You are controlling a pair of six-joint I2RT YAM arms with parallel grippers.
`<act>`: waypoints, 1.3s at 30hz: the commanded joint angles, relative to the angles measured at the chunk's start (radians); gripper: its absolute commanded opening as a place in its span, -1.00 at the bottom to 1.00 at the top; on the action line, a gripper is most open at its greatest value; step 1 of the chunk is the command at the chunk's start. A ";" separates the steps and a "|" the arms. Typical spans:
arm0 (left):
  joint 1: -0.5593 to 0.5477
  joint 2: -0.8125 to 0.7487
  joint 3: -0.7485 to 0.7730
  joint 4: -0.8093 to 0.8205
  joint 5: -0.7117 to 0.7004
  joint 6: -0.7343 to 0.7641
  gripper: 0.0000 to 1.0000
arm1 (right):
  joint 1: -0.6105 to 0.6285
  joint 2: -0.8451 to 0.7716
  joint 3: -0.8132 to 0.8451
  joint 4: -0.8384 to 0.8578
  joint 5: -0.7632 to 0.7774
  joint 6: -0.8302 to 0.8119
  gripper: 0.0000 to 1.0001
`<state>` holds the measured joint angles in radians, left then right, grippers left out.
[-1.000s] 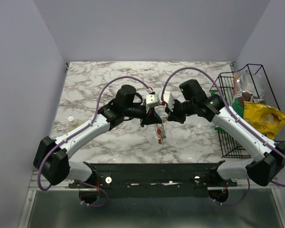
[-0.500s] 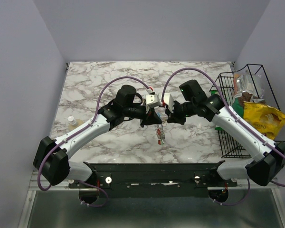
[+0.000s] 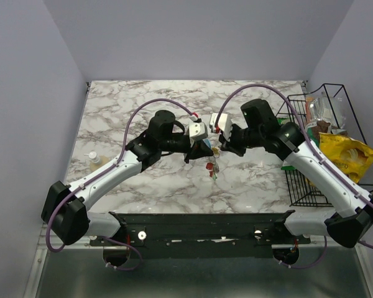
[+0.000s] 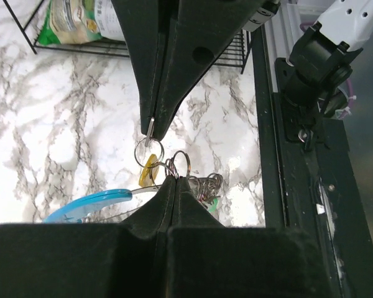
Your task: Remove the keys from the keyring
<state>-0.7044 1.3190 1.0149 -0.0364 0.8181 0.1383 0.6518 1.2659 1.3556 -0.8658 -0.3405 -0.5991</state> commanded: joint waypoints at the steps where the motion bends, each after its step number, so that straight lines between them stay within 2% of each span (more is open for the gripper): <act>1: -0.010 -0.023 -0.044 -0.086 -0.005 0.006 -1.00 | -0.017 -0.040 0.099 0.045 0.110 -0.005 -0.99; 6: -0.012 -0.024 -0.050 -0.085 -0.011 0.007 -1.00 | -0.017 -0.033 0.166 0.014 0.060 -0.004 -0.99; 12: -0.014 -0.017 -0.050 -0.080 -0.019 0.007 -1.00 | -0.017 -0.036 0.235 -0.058 -0.090 -0.008 -0.99; 15: -0.015 -0.009 -0.041 -0.080 -0.017 -0.005 -1.00 | -0.017 -0.040 0.237 -0.067 -0.100 -0.028 -0.99; 18: -0.015 -0.006 -0.016 -0.092 -0.001 -0.011 -0.78 | -0.017 -0.054 0.215 -0.044 -0.048 -0.031 -0.99; 19: -0.015 -0.004 -0.010 -0.098 0.004 -0.012 -0.58 | -0.017 -0.062 0.211 -0.033 -0.039 -0.033 -0.99; 25: -0.012 -0.010 0.045 -0.148 0.085 -0.028 -0.21 | -0.017 -0.069 0.227 -0.044 -0.022 -0.045 -0.99; 39: 0.008 -0.069 0.180 -0.364 0.197 0.053 0.07 | -0.015 -0.068 0.252 -0.053 -0.006 -0.073 -0.99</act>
<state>-0.7059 1.2785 1.1839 -0.2123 0.9325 0.1722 0.6495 1.2381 1.5463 -0.9890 -0.4053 -0.6456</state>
